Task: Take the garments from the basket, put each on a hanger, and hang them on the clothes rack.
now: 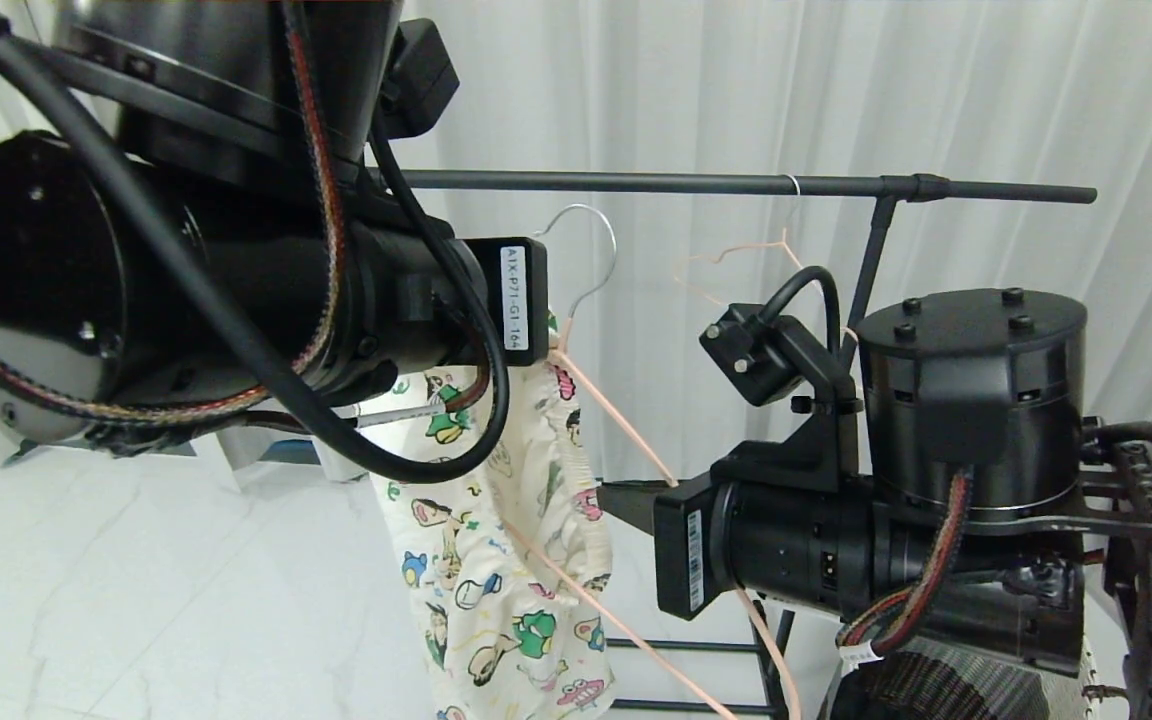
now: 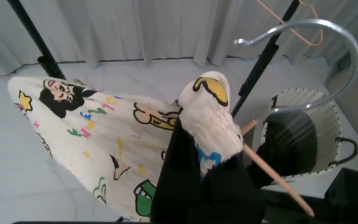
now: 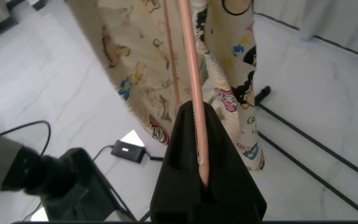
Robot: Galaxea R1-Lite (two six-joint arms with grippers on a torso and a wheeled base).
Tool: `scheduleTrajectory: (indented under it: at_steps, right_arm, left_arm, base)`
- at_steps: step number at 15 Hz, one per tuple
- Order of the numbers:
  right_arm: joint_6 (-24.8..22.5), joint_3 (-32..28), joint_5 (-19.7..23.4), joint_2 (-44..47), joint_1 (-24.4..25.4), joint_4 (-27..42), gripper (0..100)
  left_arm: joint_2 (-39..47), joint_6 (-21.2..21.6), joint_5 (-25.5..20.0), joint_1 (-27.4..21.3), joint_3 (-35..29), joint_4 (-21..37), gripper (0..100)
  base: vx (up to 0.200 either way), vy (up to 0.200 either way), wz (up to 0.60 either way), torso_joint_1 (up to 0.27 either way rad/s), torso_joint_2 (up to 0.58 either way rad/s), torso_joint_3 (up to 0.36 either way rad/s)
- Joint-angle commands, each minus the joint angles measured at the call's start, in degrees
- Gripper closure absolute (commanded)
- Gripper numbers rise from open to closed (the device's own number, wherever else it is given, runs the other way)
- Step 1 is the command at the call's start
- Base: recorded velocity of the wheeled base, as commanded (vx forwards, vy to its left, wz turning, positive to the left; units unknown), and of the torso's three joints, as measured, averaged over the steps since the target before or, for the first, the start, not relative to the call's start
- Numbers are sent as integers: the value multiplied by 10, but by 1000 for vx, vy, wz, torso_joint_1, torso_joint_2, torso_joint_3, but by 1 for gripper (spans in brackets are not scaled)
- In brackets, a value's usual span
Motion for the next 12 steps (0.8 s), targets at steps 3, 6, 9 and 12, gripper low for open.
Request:
scheduleTrajectory:
  at_steps: [3,6,9,12]
  right_arm:
    - [-2,1,-29,-2,0,-20,100]
    - [-21,4,-57,-13,-1,-33,100]
    - [-86,37,-65,-39,-8,-34,100]
    - [-136,82,-61,-84,-17,-34,100]
  left_arm:
    - [-12,55,1,21,5,0,0]
    - [-26,87,0,43,4,0,0]
    - [-50,104,0,43,26,0,0]
    - [-108,159,-6,45,98,-2,0]
  base:
    - [0,0,0,0,0,0]
    - [0,0,0,0,0,0]
    - [0,0,0,0,0,0]
    - [0,0,0,0,0,0]
